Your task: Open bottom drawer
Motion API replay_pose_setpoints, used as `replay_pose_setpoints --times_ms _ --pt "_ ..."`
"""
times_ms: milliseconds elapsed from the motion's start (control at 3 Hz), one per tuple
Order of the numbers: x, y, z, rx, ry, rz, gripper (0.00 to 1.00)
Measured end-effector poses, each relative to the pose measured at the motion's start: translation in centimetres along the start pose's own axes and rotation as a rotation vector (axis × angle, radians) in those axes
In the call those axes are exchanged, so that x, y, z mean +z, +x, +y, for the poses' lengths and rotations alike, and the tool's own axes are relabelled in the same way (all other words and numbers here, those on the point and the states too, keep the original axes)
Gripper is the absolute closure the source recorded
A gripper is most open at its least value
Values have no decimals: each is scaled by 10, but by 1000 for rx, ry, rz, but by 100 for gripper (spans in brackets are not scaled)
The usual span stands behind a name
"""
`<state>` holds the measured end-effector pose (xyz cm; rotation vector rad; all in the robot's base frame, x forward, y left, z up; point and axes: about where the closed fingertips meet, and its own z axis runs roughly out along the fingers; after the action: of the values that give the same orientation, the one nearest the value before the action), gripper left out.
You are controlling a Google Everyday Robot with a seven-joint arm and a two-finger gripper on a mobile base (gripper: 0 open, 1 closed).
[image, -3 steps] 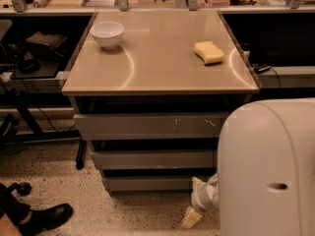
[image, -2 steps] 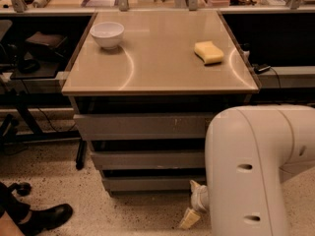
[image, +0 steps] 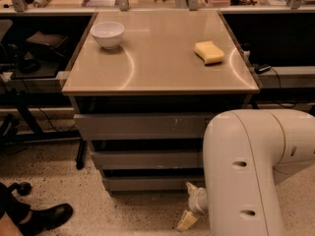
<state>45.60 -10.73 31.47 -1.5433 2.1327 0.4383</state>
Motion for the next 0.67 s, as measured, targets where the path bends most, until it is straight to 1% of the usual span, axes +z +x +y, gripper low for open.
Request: replay_pose_setpoints --times_ms 333,667 --pt "9 -12 -36 4 94 -26 0" --pt "-2 -41 -91 39 237 -106 0"
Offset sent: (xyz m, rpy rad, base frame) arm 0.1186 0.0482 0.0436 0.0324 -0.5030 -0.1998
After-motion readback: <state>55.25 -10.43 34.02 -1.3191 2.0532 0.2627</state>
